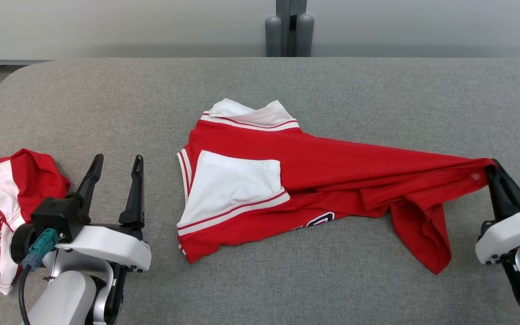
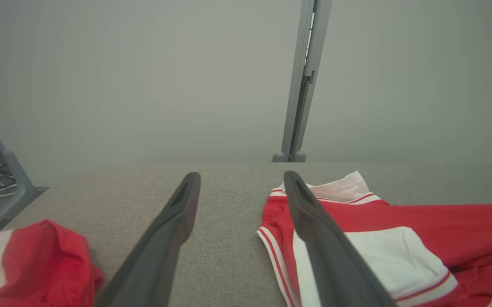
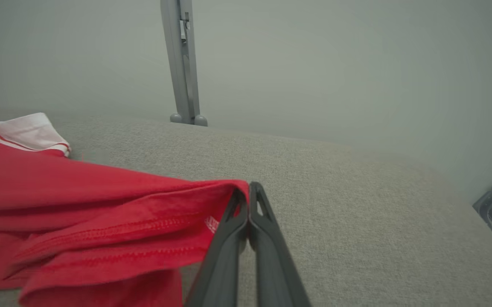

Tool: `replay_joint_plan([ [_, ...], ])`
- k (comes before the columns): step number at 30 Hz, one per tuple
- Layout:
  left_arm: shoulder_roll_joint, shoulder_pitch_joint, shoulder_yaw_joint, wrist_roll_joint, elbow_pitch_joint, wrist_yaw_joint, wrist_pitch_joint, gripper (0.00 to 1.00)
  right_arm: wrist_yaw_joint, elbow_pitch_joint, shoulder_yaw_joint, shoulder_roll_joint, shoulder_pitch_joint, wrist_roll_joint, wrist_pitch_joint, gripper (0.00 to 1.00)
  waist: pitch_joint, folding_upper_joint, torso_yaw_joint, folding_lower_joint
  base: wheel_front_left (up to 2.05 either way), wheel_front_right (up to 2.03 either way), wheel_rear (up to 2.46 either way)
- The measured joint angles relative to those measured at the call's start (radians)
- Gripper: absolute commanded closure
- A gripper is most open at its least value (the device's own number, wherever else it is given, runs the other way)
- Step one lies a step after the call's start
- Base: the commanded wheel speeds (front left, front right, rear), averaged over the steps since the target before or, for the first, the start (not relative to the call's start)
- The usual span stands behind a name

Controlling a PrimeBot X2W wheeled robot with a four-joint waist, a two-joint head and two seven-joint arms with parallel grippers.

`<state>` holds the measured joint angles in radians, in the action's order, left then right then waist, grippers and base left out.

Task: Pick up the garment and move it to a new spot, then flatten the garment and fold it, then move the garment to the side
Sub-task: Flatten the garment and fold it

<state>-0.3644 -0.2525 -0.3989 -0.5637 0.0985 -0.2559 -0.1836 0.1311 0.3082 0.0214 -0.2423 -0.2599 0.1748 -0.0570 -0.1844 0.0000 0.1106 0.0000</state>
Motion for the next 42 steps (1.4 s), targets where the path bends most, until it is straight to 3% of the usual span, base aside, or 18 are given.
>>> replay_joint_plan([
  [1, 0.000, 0.000, -0.001, 0.000, -0.001, 0.000, 0.001, 0.00, 0.000, 0.032, 0.002, 0.000, -0.012, -0.003, -0.022, 1.00, -0.003, 0.0000, -0.001, 0.0000, 0.00, 0.00, 0.00],
  [2, -0.001, 0.000, -0.001, 0.000, -0.003, -0.001, 0.004, 0.00, 0.000, 0.067, 0.002, -0.001, -0.030, -0.007, -0.045, 0.86, -0.006, 0.0000, -0.002, 0.0000, 0.00, 0.00, 0.00],
  [3, -0.002, 0.000, -0.001, 0.000, -0.004, -0.001, 0.004, 0.00, 0.000, 0.099, 0.002, -0.001, -0.052, -0.009, -0.072, 0.54, -0.009, 0.0000, -0.003, 0.0000, 0.00, 0.00, 0.00],
  [4, -0.003, 0.000, -0.001, 0.000, -0.005, -0.002, 0.005, 0.00, 0.000, 0.129, 0.002, 0.001, -0.075, -0.009, -0.094, 0.00, -0.011, 0.0000, -0.006, 0.0000, 0.00, 0.00, 0.00],
  [10, -0.004, 0.000, -0.003, -0.001, -0.007, -0.005, 0.008, 0.00, 0.000, 0.259, 0.028, 0.012, -0.172, -0.034, -0.181, 0.00, -0.013, 0.0000, -0.020, 0.0000, 0.00, 0.00, 0.00],
  [15, -0.006, 0.000, -0.005, -0.002, -0.007, -0.005, 0.007, 0.00, 0.000, 0.253, 0.086, 0.030, -0.172, -0.044, -0.200, 0.00, -0.001, 0.0000, -0.029, 0.0000, 0.00, 0.00, 0.00],
  [21, -0.018, 0.029, 0.003, -0.010, -0.013, -0.013, -0.002, 0.00, 0.000, 0.097, 0.123, 0.070, -0.091, -0.071, -0.205, 0.00, 0.028, 0.0000, -0.047, 0.0000, 0.00, 0.00, 0.00],
  [30, -0.040, 0.108, 0.013, -0.010, -0.066, -0.054, -0.001, 0.00, 0.000, -0.177, 0.016, 0.143, 0.117, -0.099, -0.108, 0.00, 0.101, 0.0000, -0.074, 0.0000, 0.00, 0.00, 0.00],
  [42, -0.058, 0.210, 0.001, -0.012, -0.106, -0.094, 0.021, 0.00, 0.000, -0.304, -0.025, 0.183, 0.323, -0.108, -0.004, 0.00, 0.183, 0.0000, -0.088, 0.0000, 0.00, 0.00, 0.00],
])
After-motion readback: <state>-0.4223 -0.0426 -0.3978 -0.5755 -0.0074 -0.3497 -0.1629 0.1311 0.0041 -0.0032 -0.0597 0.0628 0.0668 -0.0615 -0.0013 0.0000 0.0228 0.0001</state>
